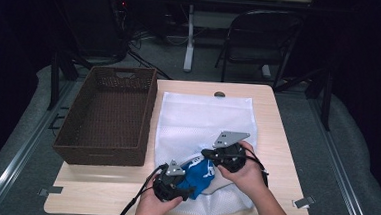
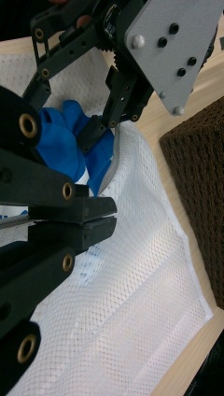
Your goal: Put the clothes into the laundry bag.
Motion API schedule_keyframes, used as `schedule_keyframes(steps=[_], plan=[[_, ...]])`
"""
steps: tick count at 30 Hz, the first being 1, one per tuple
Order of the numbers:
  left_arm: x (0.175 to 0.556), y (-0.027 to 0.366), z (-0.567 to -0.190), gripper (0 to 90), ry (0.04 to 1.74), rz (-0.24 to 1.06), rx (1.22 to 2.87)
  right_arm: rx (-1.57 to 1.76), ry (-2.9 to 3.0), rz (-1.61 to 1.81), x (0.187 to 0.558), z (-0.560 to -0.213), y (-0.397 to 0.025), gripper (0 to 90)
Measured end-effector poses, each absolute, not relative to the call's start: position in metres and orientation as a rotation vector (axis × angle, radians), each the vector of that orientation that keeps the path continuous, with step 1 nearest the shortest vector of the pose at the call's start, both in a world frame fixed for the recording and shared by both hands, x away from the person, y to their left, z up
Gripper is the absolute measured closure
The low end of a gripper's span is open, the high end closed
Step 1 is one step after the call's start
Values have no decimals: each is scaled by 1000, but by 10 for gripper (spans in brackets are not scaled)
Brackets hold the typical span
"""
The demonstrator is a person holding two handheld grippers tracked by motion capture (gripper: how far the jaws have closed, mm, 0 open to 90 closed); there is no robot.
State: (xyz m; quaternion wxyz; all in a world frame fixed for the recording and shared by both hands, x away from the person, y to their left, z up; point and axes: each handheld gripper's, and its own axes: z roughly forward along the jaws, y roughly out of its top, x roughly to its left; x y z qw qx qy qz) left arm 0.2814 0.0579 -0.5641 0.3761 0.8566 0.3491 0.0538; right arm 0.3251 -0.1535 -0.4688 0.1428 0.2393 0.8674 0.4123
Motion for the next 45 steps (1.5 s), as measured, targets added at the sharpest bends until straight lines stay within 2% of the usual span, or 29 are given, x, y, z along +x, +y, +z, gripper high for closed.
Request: schedule_keyframes(steps=[11, 24, 45], plan=[[281, 57, -568, 622, 913, 195, 2206, 687, 2502, 1190, 325, -469, -152, 889], [285, 60, -569, 752, 914, 192, 2208, 683, 2506, 1189, 325, -470, -152, 889], [301, 46, -550, 778, 912, 187, 2144, 675, 2509, 1198, 323, -469, -149, 890]])
